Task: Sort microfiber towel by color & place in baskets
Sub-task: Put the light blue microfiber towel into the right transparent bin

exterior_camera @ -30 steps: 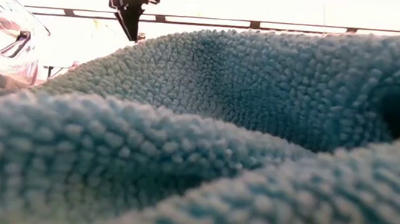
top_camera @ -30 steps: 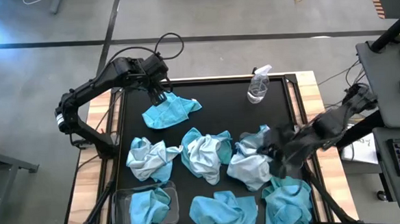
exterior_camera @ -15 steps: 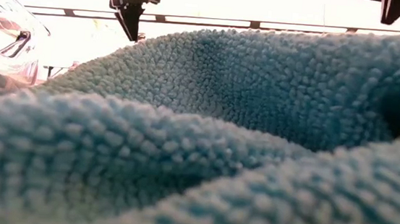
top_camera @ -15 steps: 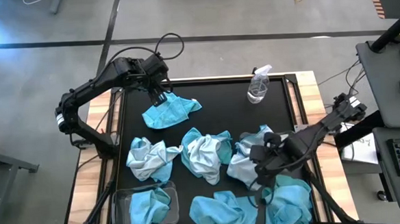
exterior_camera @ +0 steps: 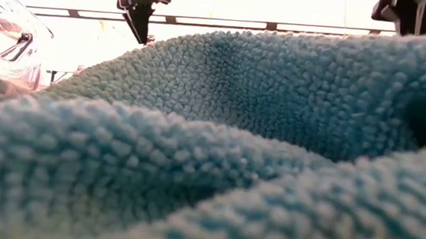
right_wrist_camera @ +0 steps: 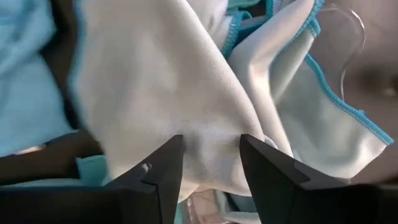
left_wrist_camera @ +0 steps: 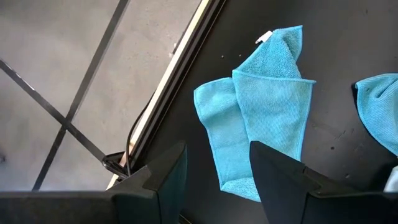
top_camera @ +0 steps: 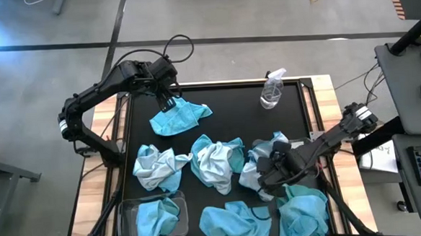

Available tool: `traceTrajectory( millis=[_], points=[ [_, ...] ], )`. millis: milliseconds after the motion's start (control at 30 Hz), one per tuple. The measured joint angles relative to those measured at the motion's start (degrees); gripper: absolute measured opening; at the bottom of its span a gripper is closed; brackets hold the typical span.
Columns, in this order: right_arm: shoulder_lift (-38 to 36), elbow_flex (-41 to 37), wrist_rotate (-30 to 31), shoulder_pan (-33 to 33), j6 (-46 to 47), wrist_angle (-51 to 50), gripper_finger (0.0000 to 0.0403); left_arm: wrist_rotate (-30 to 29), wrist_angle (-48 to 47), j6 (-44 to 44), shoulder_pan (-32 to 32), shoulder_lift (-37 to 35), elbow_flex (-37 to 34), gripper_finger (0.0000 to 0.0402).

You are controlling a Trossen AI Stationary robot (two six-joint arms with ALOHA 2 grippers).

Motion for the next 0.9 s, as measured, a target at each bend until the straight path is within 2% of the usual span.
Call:
traceTrajectory(
  millis=[200,467,900],
  points=[
    [2.8,-0.2,0.0,-1.9,-1.0,-5.5,0.0134,0.0,0.5,0.0,0.0,0.0,0.0,0.016],
    [2.8,-0.2,-0.1,-2.4,-2.8,-6.6,0.002,0.0,0.6,0.0,0.0,0.0,0.0,0.016],
    [-3.3,-0.2,0.0,-2.7,4.6,-14.2,0.0009,-0.1,0.6,0.0,0.0,0.0,0.0,0.016]
  ],
)
